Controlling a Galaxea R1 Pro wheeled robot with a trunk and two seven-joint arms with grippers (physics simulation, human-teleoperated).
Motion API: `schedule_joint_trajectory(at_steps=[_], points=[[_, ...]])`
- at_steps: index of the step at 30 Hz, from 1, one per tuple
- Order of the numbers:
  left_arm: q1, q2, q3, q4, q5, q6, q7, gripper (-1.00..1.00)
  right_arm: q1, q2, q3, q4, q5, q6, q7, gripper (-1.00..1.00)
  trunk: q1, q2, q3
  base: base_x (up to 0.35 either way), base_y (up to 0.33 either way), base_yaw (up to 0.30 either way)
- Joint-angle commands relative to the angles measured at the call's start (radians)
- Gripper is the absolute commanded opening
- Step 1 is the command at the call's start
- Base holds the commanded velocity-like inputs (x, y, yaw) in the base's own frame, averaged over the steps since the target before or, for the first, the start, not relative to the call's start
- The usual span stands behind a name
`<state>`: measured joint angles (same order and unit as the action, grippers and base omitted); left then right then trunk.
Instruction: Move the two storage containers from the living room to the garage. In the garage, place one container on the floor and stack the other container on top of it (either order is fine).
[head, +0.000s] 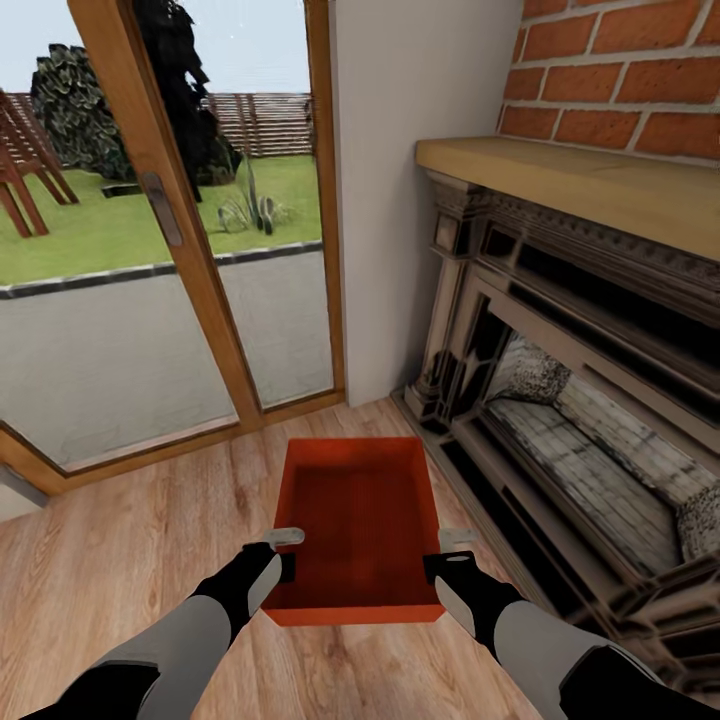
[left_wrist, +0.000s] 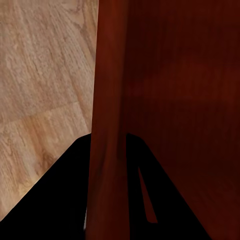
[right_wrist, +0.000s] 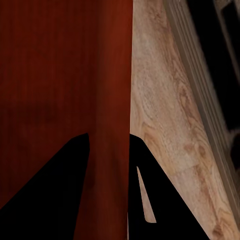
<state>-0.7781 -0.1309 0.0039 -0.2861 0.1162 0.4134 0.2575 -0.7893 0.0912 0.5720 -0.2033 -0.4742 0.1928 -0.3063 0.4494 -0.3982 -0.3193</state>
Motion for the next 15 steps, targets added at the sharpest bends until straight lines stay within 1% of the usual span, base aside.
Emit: schedule_joint_trajectory(at_steps=[1,15], points=[[0.000,0.001,-0.010,0.002,-0.010,0.010,0.025,-1.00,-0.002,-0.001,0.005,-0.005,0.012,-0.006,-0.008,-1.00,0.001,-0.002,0.000,0.000,0.000,0.000],[0.000,0.002,-0.009,0.002,-0.010,0.007,0.029,-1.00,-0.001,-0.002,0.005,-0.005,0.011,-0.005,-0.008,-1.00,0.001,-0.002,0.022,0.000,0.000,0.000]])
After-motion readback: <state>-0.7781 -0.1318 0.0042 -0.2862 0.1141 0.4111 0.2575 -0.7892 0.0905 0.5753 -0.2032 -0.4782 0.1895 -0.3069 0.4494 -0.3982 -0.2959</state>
